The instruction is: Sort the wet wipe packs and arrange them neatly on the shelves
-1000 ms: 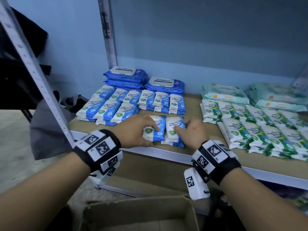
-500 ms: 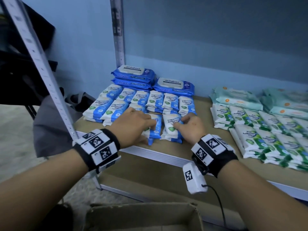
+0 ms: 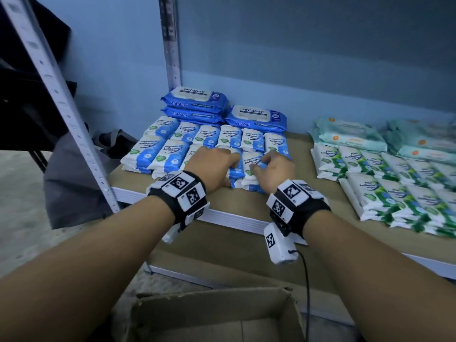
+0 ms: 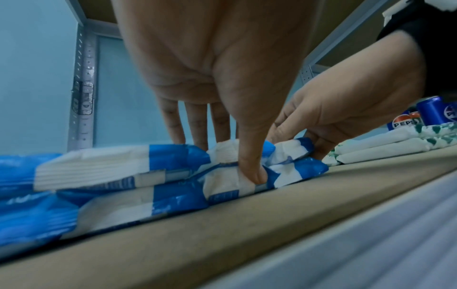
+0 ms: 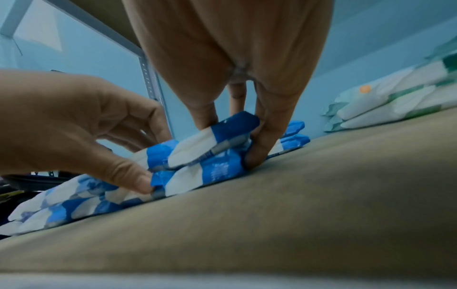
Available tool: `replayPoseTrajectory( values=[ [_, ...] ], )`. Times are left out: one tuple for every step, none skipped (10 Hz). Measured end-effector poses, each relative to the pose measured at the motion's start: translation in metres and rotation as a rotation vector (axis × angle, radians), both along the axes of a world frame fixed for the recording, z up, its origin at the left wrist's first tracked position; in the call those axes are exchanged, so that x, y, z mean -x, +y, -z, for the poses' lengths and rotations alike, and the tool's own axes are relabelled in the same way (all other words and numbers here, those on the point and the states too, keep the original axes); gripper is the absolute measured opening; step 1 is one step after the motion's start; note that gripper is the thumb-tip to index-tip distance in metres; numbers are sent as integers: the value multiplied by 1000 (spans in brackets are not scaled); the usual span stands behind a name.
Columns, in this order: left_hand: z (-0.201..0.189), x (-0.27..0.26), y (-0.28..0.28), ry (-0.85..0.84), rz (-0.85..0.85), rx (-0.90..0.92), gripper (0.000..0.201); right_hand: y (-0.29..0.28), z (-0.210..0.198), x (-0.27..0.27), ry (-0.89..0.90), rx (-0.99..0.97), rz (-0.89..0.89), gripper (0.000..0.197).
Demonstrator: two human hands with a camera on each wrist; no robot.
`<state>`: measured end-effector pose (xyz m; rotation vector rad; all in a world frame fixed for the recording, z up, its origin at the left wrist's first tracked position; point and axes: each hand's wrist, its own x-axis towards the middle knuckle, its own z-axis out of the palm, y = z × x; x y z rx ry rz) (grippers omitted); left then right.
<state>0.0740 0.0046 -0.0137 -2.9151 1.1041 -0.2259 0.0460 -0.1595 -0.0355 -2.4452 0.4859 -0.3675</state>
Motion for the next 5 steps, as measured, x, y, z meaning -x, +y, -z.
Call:
replayPoseTrajectory(
  values=[
    [2,15,8,-40,-2,73,43,-6,-10,31,-5,13,-83,53],
    [12,48,28,-145,25,298,29,-12,-6,84,-160,67,-154,32],
    [24,74,44,-161,19,370,21,-19,6,125,-206,89,-189,11],
    [48,103,65,-1,-71,393,19,-26,33,167,-125,-4,-196,9],
    [79,122,81,213,-249,355,29,-31,60,193,32,-25,-158,13]
  ],
)
